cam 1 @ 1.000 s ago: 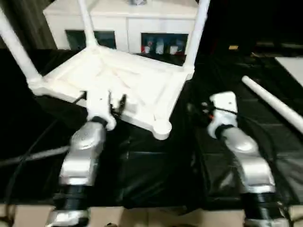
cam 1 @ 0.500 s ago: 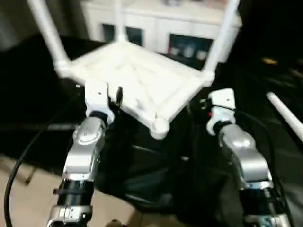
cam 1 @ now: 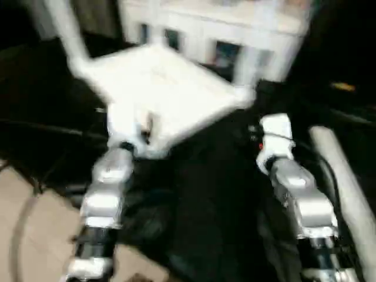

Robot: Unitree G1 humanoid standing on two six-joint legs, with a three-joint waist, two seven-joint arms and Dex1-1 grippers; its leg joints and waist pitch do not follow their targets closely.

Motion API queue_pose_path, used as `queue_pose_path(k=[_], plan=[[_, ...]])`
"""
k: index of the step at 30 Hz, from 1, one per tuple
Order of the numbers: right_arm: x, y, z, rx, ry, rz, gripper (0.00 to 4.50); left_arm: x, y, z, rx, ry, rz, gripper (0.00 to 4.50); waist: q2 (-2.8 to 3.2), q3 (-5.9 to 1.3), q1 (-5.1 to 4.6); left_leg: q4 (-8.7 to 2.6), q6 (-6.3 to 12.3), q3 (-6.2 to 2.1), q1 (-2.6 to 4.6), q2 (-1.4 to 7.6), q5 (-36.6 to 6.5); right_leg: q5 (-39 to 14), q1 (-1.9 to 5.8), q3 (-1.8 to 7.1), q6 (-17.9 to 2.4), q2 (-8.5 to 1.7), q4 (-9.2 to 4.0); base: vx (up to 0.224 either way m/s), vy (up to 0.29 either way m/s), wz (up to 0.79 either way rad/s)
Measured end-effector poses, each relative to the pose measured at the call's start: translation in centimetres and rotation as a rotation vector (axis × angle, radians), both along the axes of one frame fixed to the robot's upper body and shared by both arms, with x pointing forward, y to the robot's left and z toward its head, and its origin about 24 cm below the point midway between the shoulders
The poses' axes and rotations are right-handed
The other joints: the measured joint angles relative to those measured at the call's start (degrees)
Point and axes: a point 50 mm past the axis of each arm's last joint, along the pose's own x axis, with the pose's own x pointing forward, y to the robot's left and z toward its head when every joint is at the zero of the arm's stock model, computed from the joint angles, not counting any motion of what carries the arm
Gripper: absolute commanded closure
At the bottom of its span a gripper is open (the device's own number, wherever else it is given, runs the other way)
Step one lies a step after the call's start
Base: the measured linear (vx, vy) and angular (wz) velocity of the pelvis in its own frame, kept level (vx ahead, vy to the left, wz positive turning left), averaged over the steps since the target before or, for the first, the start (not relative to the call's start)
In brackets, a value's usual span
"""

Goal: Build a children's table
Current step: Pick table leg

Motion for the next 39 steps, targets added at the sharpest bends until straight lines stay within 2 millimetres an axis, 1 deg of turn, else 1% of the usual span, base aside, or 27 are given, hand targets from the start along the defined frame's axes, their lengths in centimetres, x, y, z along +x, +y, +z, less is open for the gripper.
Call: queue_pose_path(k=[1,2,3,4,5,6,7,8,9,10,11,12,13,14,15,16,17,18,19,20,21,22,25,28,30,35,39], plan=[[0.0,-0.1,0.3,0.005,-0.004,-0.005,0.00,0.0,-0.1,0.1,-0.016,0.003,-0.015,1.52,0.30,0.09,-0.18,-2.18,-0.83,0.03,0.91,-1.78,0.10,0.56,0.20,-0.68,-0.60,1.10,-0.63,-0.081,-0.292,-0.05],[-0.1,0.0,0.5,0.022,-0.007,-0.010,0.00,0.0,0.0,0.2,-0.017,0.002,-0.018,1.52,0.62,0.27,-0.25,-4.16,-2.16,-0.34,1.43,-2.70,-0.65,0.97,0.36,-1.45,-0.87,2.05,-1.41,-0.097,-0.223,-0.06],[-0.1,0.0,0.5,0.042,0.003,-0.013,0.00,0.0,0.1,0.1,-0.011,0.007,-0.014,1.52,0.61,0.57,-0.10,-4.75,-2.86,-1.15,1.49,-2.71,-0.95,1.67,0.71,-1.88,-1.52,2.89,-2.30,-0.115,-0.188,-0.18],[-0.2,0.2,0.6,0.058,0.016,-0.012,0.00,0.0,0.5,-0.1,-0.005,0.018,-0.005,1.52,0.57,0.80,0.30,-4.45,-2.93,-2.46,1.57,-2.36,-0.96,1.98,0.98,-2.35,-2.05,2.94,-2.58,-0.115,-0.188,-0.18],[-0.2,0.2,0.7,0.060,0.020,-0.010,0.00,0.0,0.7,-0.2,-0.004,0.021,0.001,1.52,0.62,0.93,0.51,-4.16,-3.19,-3.54,1.61,-2.06,-0.82,2.09,1.00,-2.34,-2.24,2.80,-2.47,-0.127,-0.160,-0.23],[-0.2,0.2,0.8,0.062,0.027,-0.009,0.00,0.0,0.8,-0.1,-0.002,0.021,0.003,1.52,0.62,1.03,0.65,-3.80,-3.98,-3.97,1.60,-1.55,-0.36,2.10,1.02,-2.12,-2.23,2.45,-2.31,-0.124,-0.098,-0.15],[-0.2,0.1,0.7,0.055,0.042,-0.013,0.00,0.0,0.9,-0.1,-0.001,0.020,0.003,1.52,0.51,1.11,0.93,-3.76,-5.03,-4.14,1.92,-1.30,0.28,2.26,1.05,-1.75,-1.97,1.80,-2.26,-0.124,-0.098,-0.15],[-0.2,-0.2,0.7,0.044,0.052,-0.019,0.00,0.0,0.9,-0.1,0.002,0.019,0.000,1.52,0.34,1.24,1.04,-4.18,-5.30,-4.16,2.43,-1.23,0.45,2.45,0.98,-1.51,-1.65,1.29,-2.30,-0.125,-0.025,-0.06],[-0.1,-0.5,0.9,0.025,0.063,-0.028,0.00,0.0,1.0,-0.1,0.008,0.019,-0.005,1.52,0.48,1.38,1.04,-5.64,-5.57,-3.93,3.57,-1.21,0.63,2.79,0.91,-1.48,-1.11,0.86,-2.63,-0.128,0.036,-0.01],[0.0,-0.9,1.0,0.005,0.071,-0.036,0.00,0.0,1.1,0.0,0.011,0.018,-0.016,1.52,1.07,1.41,0.93,-7.52,-6.27,-3.74,4.91,-0.89,1.02,3.00,1.00,-1.95,-0.76,0.87,-3.30,-0.128,0.036,-0.01],[0.1,-1.0,1.2,-0.006,0.076,-0.040,0.00,0.0,1.3,0.0,0.009,0.018,-0.023,1.52,1.63,1.62,0.66,-8.51,-7.72,-3.36,5.21,0.04,1.88,3.29,1.51,-2.67,-0.31,0.78,-4.43,-0.127,0.085,0.00],[0.2,-1.1,1.4,-0.016,0.081,-0.044,0.00,-0.1,1.7,-0.1,-0.006,0.030,-0.037,1.33,3.10,2.04,0.05,-9.45,-9.38,-3.26,5.23,1.84,2.66,2.69,3.00,-4.55,0.92,0.90,-6.45,-0.139,0.123,0.02],[0.2,-1.1,1.5,-0.020,0.082,-0.043,0.00,-0.1,1.8,0.0,-0.025,0.033,-0.059,1.25,3.31,2.19,0.07,-9.70,-10.02,-2.63,4.78,2.42,2.97,0.96,2.80,-4.28,1.10,0.72,-3.96,-0.139,0.123,0.02],[0.3,-1.3,1.9,-0.031,0.079,-0.045,0.00,-0.2,1.8,0.1,-0.044,0.030,-0.089,1.16,3.20,2.13,-0.03,-9.71,-10.22,-1.74,4.61,2.61,3.09,0.50,3.15,-3.22,0.73,0.37,-1.77,-0.108,0.106,0.15],[0.5,-1.5,2.4,-0.047,0.068,-0.050,0.00,-0.3,1.8,0.4,-0.059,0.022,-0.114,1.04,2.32,1.88,0.05,-9.73,-10.37,-0.41,4.54,2.48,3.19,0.01,4.79,-1.08,1.33,-0.55,-1.31,0.000,0.000,0.00],[0.8,-1.5,3.0,-0.056,0.057,-0.047,0.00,-0.5,1.9,0.4,-0.065,0.023,-0.132,1.04,2.29,1.86,0.32,-9.89,-10.44,-0.11,4.54,2.46,3.23,-0.75,5.17,-0.60,1.77,-0.73,-1.19,0.000,0.000,0.00],[0.9,-1.6,3.4,-0.064,0.050,-0.049,0.00,-0.5,2.0,0.3,-0.060,0.034,-0.147,0.93,2.20,1.85,0.48,-10.42,-10.51,-0.06,4.50,1.78,3.26,-0.78,5.03,-0.52,2.02,-1.19,-1.41,0.000,0.000,0.00],[0.9,-2.2,3.5,-0.085,0.055,-0.059,0.00,-0.6,1.9,0.3,-0.055,0.042,-0.172,0.84,2.17,1.84,0.66,-11.03,-10.51,-0.07,4.46,1.44,3.27,-0.71,4.91,-0.25,2.05,-1.27,-1.75,-0.072,0.004,0.05],[0.9,-3.3,3.6,-0.114,0.068,-0.086,0.00,-0.7,1.5,0.6,-0.046,0.044,-0.211,0.84,2.18,1.84,1.24,-11.61,-10.69,0.07,4.23,1.42,3.43,-0.68,4.73,-0.18,2.06,-1.26,-2.21,-0.072,0.004,0.05],[1.1,-3.9,3.8,-0.128,0.075,-0.100,0.00,-0.9,1.2,0.7,-0.036,0.050,-0.248,0.70,2.17,1.81,1.36,-11.91,-10.77,0.20,3.95,1.51,4.22,-0.60,4.44,-0.17,2.02,-1.23,-2.17,0.000,0.000,0.00],[1.2,-4.7,4.0,-0.139,0.080,-0.121,0.00,-1.0,0.8,0.7,-0.026,0.061,-0.287,0.59,2.26,1.76,1.46,-12.46,-10.42,0.36,3.77,1.71,6.45,-0.22,4.07,-0.19,1.99,-1.09,-2.06,-0.055,-0.013,0.04],[1.3,-5.1,4.0,-0.141,0.084,-0.130,0.00,-1.2,0.7,0.6,-0.024,0.072,-0.313,0.49,2.27,1.76,1.41,-12.53,-10.61,0.35,3.62,1.85,7.20,-0.08,3.92,-0.21,1.97,-0.97,-2.07,-0.055,-0.013,0.04],[1.5,-6.3,3.9,-0.163,0.128,-0.150,0.00,-1.9,0.2,0.2,-0.016,0.113,-0.421,0.34,2.23,1.78,1.01,-12.51,-10.63,0.42,3.19,1.93,7.30,0.22,3.74,-0.21,1.85,-0.90,-2.42,0.000,0.000,0.00],[2.0,-8.3,4.1,-0.194,0.200,-0.161,0.00,-2.5,-0.1,0.5,0.008,0.146,-0.548,0.06,2.21,1.79,1.11,-12.50,-10.23,0.60,2.87,2.01,7.56,0.63,3.53,-0.22,1.48,-0.89,-2.57,0.000,0.000,0.00],[1.9,-9.8,4.2,-0.210,0.249,-0.171,0.00,-3.2,-0.4,1.0,0.027,0.150,-0.662,0.06,2.21,1.79,1.24,-12.53,-10.11,0.68,2.75,2.07,7.57,0.62,3.51,-0.24,1.49,-0.87,-2.76,0.000,0.000,0.00],[1.5,-11.0,3.0,-0.229,0.385,-0.171,0.00,-5.3,-1.8,2.0,0.070,0.157,-0.934,0.06,2.21,1.79,1.28,-12.50,-9.50,0.92,2.56,2.11,7.53,0.63,3.42,-0.20,1.47,-0.88,-3.02,0.000,0.000,0.00],[0.6,-12.0,1.7,-0.186,0.547,-0.187,0.00,-6.4,-2.4,2.2,0.072,0.196,-1.053,0.06,2.20,1.79,1.28,-12.45,-9.43,1.36,2.64,2.32,7.49,0.64,3.44,-0.15,1.46,-0.92,-3.01,0.000,0.000,0.00]])
